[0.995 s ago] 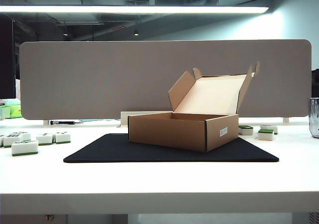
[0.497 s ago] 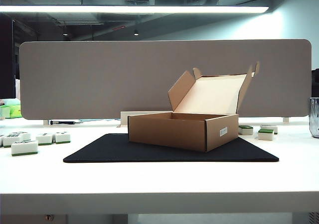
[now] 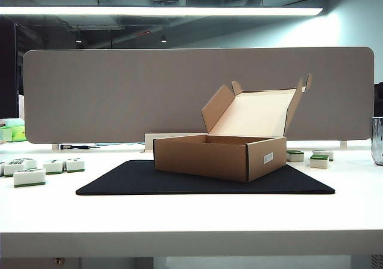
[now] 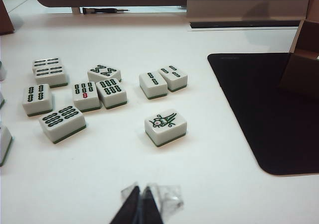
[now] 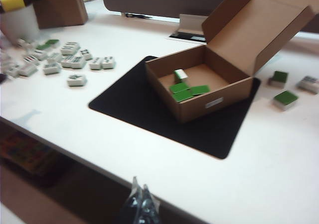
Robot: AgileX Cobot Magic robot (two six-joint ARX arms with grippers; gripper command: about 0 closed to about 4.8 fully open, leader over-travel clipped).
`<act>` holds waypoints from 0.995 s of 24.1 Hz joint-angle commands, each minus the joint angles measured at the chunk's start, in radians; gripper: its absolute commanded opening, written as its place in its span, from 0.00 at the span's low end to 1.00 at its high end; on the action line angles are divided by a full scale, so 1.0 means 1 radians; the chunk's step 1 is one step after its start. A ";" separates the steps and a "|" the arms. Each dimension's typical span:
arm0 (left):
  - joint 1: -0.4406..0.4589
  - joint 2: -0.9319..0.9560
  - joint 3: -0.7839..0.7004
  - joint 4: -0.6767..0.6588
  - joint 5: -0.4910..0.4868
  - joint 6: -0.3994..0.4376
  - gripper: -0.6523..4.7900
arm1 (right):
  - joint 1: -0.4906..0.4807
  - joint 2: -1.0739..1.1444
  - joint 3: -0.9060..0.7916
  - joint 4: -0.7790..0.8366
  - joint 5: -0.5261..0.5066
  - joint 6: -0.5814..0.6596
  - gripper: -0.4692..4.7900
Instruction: Pick up four mahjong tiles and put them into the paper box.
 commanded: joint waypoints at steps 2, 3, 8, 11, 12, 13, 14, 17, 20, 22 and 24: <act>-0.001 0.000 0.001 -0.011 0.003 0.000 0.11 | 0.000 -0.012 -0.037 0.201 0.053 0.084 0.09; -0.001 0.000 0.001 -0.011 0.003 0.000 0.11 | 0.000 -0.012 -0.055 0.246 0.053 0.105 0.09; -0.001 0.000 0.001 -0.011 0.003 0.000 0.11 | 0.001 -0.012 -0.204 0.498 0.148 0.273 0.09; -0.001 0.000 0.001 -0.011 0.003 0.000 0.11 | 0.002 -0.011 -0.385 0.680 0.315 0.433 0.09; -0.001 0.000 0.001 -0.011 0.003 0.000 0.11 | 0.002 -0.011 -0.427 0.717 0.354 0.454 0.09; -0.001 0.000 0.001 -0.012 0.003 0.000 0.11 | 0.002 -0.011 -0.458 0.743 0.381 0.463 0.09; -0.001 0.000 0.001 -0.011 0.003 0.000 0.11 | 0.002 -0.011 -0.495 0.774 0.408 0.467 0.09; -0.001 0.000 0.001 -0.011 0.003 0.000 0.11 | 0.002 -0.012 -0.604 0.851 0.481 0.466 0.09; -0.001 0.000 0.001 -0.011 0.003 0.000 0.11 | 0.002 -0.012 -0.703 0.905 0.541 0.466 0.09; -0.001 0.000 0.001 -0.011 0.003 0.000 0.11 | 0.004 -0.012 -0.739 0.932 0.550 0.463 0.09; -0.001 0.000 0.001 -0.011 0.003 0.000 0.11 | 0.005 -0.012 -0.769 0.958 0.570 0.463 0.09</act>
